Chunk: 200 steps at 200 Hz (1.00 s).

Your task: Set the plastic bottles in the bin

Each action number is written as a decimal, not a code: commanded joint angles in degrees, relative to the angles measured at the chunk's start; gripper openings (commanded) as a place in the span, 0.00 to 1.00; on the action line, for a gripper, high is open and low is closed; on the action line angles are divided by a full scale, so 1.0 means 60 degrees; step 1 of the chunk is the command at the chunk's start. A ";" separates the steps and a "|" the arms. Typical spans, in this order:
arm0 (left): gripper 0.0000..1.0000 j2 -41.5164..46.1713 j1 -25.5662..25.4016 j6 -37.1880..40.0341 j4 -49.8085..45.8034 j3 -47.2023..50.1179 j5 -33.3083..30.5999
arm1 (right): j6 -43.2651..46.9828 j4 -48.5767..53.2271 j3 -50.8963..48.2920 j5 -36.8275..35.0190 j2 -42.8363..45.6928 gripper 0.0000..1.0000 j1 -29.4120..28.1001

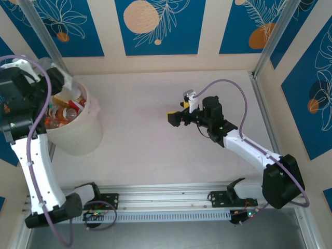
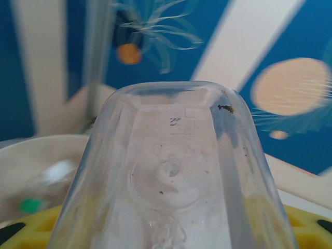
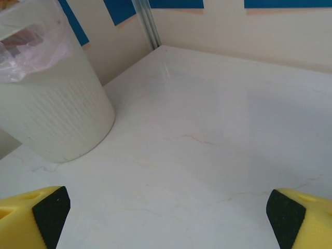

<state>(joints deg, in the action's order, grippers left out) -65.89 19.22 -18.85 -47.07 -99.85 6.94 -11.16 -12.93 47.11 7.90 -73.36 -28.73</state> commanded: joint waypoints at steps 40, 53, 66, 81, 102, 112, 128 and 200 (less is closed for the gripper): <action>0.38 -0.0272 0.0630 0.0777 -0.1391 -0.1372 -0.3553 | 0.0135 0.0522 0.0979 0.0535 -0.1105 0.99 0.0079; 0.36 -0.0521 0.0577 0.0978 -0.1705 -0.1857 -0.4376 | 0.0068 0.0659 0.1203 0.0691 -0.1336 0.99 0.0082; 0.34 -0.0866 0.0444 0.1261 -0.2125 -0.2358 -0.5487 | -0.0030 0.0846 0.1458 0.0791 -0.1547 0.99 0.0064; 0.35 -0.1196 0.0276 0.1689 -0.2380 -0.2626 -0.6452 | -0.0145 0.1110 0.1764 0.0894 -0.1760 1.00 0.0008; 0.35 -0.1659 0.0048 0.2063 -0.2626 -0.2681 -0.7037 | -0.0233 0.1331 0.2048 0.0812 -0.1894 1.00 -0.0151; 0.35 -0.1964 -0.0001 0.2129 -0.2636 -0.2678 -0.6949 | -0.0241 0.1345 0.2101 0.0725 -0.1896 1.00 -0.0235; 0.35 -0.2358 -0.0182 0.2179 -0.2353 -0.2584 -0.6535 | -0.0193 0.1417 0.2164 0.0576 -0.1882 1.00 -0.0431; 0.35 -0.4355 -0.1080 0.1325 -0.4988 -0.3152 -0.7994 | 0.0389 0.2224 0.2154 -0.0196 -0.1716 0.99 -0.0757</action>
<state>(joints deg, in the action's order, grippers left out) -89.49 12.82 -8.10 -66.98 -115.61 -35.88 -10.85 -2.09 59.16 8.67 -84.55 -33.06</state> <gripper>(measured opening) 0.540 0.994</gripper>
